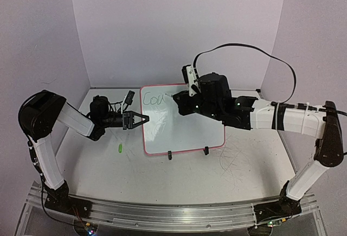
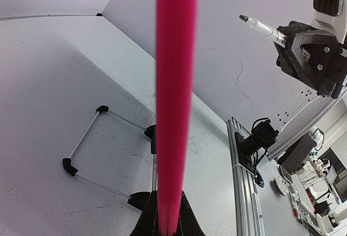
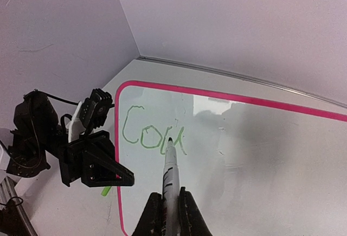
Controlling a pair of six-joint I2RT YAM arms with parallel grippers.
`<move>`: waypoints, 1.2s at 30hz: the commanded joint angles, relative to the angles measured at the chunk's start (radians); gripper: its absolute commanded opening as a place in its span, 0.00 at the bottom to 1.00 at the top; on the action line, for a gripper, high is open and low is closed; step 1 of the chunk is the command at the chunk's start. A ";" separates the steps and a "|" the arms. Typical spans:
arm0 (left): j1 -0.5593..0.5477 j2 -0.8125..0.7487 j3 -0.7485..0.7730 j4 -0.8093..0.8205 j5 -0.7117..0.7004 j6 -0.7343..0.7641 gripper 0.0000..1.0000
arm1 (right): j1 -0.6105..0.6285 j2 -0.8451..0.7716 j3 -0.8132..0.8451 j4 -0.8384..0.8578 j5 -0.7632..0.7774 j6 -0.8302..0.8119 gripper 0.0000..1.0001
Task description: Write a sentence on the whiteboard
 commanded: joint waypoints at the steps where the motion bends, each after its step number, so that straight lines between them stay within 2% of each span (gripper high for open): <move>1: 0.005 -0.017 0.005 -0.024 -0.024 -0.018 0.00 | 0.001 0.041 0.047 0.026 -0.030 -0.001 0.00; 17: 0.004 -0.025 -0.003 -0.032 -0.031 -0.007 0.00 | 0.000 0.030 0.011 0.028 0.052 0.006 0.00; 22: 0.005 -0.029 -0.006 -0.034 -0.030 -0.004 0.00 | 0.001 0.063 0.046 0.030 0.010 -0.033 0.00; 36: 0.005 -0.033 -0.004 -0.037 -0.028 -0.001 0.00 | -0.001 0.096 0.090 0.028 0.084 -0.007 0.00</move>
